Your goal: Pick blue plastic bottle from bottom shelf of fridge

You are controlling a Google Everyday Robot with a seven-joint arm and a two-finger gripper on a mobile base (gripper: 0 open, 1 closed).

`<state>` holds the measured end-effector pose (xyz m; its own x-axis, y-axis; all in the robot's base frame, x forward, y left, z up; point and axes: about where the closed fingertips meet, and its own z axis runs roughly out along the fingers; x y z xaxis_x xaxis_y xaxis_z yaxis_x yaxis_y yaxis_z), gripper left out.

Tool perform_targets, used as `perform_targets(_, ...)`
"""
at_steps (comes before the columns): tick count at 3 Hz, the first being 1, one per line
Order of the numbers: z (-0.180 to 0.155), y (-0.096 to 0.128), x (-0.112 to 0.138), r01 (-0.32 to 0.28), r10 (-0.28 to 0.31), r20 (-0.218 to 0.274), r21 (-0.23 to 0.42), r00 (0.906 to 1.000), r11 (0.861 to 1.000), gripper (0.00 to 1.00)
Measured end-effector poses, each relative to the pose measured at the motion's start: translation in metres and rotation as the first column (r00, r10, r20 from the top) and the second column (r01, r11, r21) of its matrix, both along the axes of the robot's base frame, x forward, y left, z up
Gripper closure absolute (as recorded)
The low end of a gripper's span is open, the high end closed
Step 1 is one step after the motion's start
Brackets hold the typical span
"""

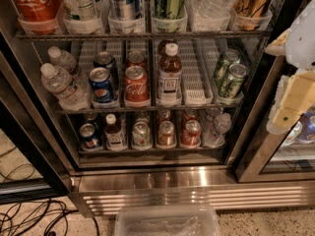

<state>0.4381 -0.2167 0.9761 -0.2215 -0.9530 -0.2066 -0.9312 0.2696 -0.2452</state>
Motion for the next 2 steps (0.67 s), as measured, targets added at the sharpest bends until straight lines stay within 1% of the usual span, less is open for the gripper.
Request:
perform_targets(1, 0.000, 0.000, 0.000, 0.000, 0.000, 0.000, 0.000, 1.0000, 1.000, 0.00)
perform_targets(2, -0.030, 0.001, -0.004, 0.011, -0.011, -0.009, 0.036, 0.9999, 0.999, 0.00)
